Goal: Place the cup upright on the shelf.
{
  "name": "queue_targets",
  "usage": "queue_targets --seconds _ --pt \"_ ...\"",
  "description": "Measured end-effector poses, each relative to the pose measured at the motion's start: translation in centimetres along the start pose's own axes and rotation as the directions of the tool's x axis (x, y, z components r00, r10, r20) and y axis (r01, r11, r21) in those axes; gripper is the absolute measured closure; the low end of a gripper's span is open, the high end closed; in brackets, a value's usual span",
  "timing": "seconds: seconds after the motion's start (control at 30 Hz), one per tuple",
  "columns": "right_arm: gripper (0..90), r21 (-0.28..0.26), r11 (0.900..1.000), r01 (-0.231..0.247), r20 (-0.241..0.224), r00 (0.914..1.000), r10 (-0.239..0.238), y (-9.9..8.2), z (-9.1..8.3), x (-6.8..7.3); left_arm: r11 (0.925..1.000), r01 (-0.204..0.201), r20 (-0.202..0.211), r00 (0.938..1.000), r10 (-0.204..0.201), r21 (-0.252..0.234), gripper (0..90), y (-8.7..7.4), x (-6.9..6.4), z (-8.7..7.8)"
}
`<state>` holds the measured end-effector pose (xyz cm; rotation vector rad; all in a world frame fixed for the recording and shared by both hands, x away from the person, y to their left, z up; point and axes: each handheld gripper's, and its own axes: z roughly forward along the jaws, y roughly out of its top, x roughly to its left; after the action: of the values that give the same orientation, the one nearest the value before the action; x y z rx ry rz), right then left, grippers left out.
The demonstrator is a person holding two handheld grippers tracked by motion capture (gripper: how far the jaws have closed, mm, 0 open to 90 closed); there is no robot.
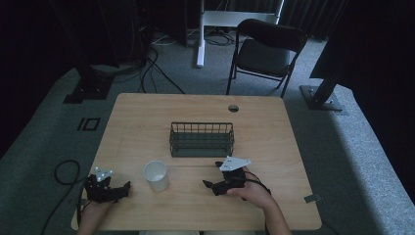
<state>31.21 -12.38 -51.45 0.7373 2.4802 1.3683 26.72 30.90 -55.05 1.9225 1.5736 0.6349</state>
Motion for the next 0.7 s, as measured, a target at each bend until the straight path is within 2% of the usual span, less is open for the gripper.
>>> queue_targets --seconds 0.7 --pt "14.0 -0.023 0.9989 0.042 -0.081 0.9958 -0.044 2.0 3.0 2.5 1.0000 -0.001 0.000 1.0000 0.001 0.001 0.7 0.0 0.0 0.0"
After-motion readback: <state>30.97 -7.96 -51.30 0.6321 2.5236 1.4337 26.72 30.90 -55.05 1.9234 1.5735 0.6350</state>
